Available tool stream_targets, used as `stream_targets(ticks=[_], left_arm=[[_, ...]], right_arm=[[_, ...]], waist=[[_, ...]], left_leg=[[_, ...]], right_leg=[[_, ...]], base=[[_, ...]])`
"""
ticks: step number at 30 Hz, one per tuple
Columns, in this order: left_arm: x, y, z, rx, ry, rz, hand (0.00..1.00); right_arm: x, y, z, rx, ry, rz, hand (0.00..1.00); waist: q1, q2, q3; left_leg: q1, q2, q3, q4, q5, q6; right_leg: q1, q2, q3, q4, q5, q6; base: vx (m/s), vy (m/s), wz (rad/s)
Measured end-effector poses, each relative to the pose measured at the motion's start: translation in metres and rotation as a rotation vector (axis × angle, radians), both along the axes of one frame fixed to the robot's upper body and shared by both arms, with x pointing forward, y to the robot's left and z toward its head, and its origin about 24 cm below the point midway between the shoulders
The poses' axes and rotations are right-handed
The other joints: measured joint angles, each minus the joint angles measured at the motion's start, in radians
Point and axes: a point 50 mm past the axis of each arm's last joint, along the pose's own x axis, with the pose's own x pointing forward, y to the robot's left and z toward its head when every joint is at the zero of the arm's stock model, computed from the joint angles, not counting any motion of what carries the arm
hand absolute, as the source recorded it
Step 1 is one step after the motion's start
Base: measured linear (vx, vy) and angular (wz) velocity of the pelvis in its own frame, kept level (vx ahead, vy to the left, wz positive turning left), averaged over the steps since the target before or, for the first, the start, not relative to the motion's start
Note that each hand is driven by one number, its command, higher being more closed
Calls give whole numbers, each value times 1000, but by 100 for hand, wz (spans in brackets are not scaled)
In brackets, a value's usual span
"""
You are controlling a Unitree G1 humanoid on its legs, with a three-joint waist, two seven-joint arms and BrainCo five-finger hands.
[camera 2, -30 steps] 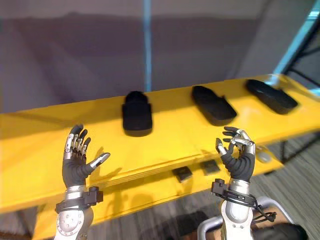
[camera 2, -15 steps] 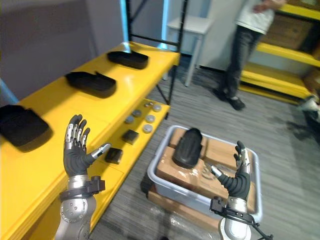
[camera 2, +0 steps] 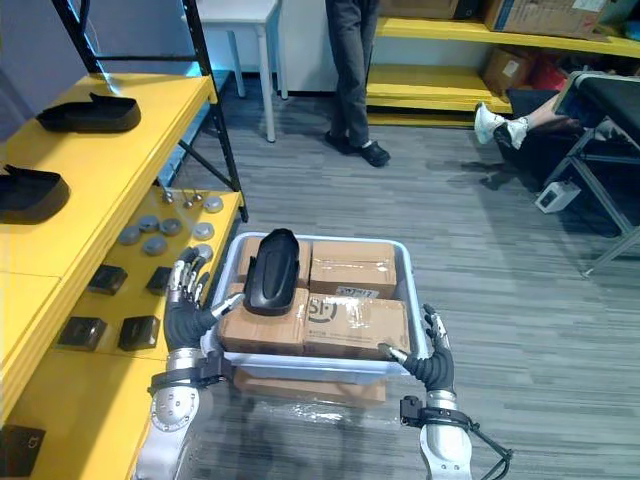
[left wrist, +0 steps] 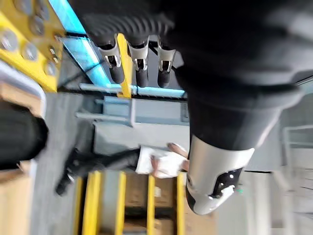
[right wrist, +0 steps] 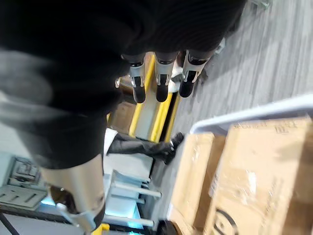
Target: Walk over and take plastic housings, then place them on the shelf
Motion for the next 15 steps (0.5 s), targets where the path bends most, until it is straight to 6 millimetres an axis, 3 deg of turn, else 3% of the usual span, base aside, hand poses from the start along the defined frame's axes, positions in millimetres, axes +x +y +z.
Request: stream_targets(ticks=[2,3,4,6,9,13,15], left_arm=[[2,6,-13,13,60,18,0],[0,11,-19,22,87,36,0],[-1,14,-22,36,100,45,0],[-6,27,-41,112,184,62,0],[-19,45,-68,130,304,117,0],[-31,64,-99,133,448,164,0],[-32,67,-107,99,493,143,0]], right_arm=[[14,1,-5,16,31,-26,0],[21,3,-4,19,34,-29,0],[23,7,-4,26,34,-25,0],[29,17,-3,28,35,-8,0],[42,26,7,30,13,2,0],[85,39,51,52,-101,-10,0],[110,41,89,44,-182,-47,0]], waist=[[6,13,6],[25,31,6],[38,28,10],[57,2,20],[82,-7,27],[126,-34,61],[148,-50,91]], left_leg=[[-14,-8,-42,-87,13,9],[-10,1,-49,-131,86,-7],[-5,0,-45,-128,114,-25],[-6,-57,-38,-130,106,3],[-29,-100,-18,-107,91,36],[-104,-125,-20,-89,90,54],[-147,-127,-32,-88,98,64]], right_leg=[[11,-19,-16,0,0,19],[16,-11,-8,-3,-9,43],[23,-14,-1,-13,-13,53],[33,-69,10,-40,8,89],[32,-112,15,-78,35,129],[-17,-133,11,-110,80,146],[-48,-131,3,-124,102,146]], base=[[-67,202,24],[-45,186,-26],[-3,268,-28],[22,290,1],[46,184,3],[49,99,5],[27,16,18]])
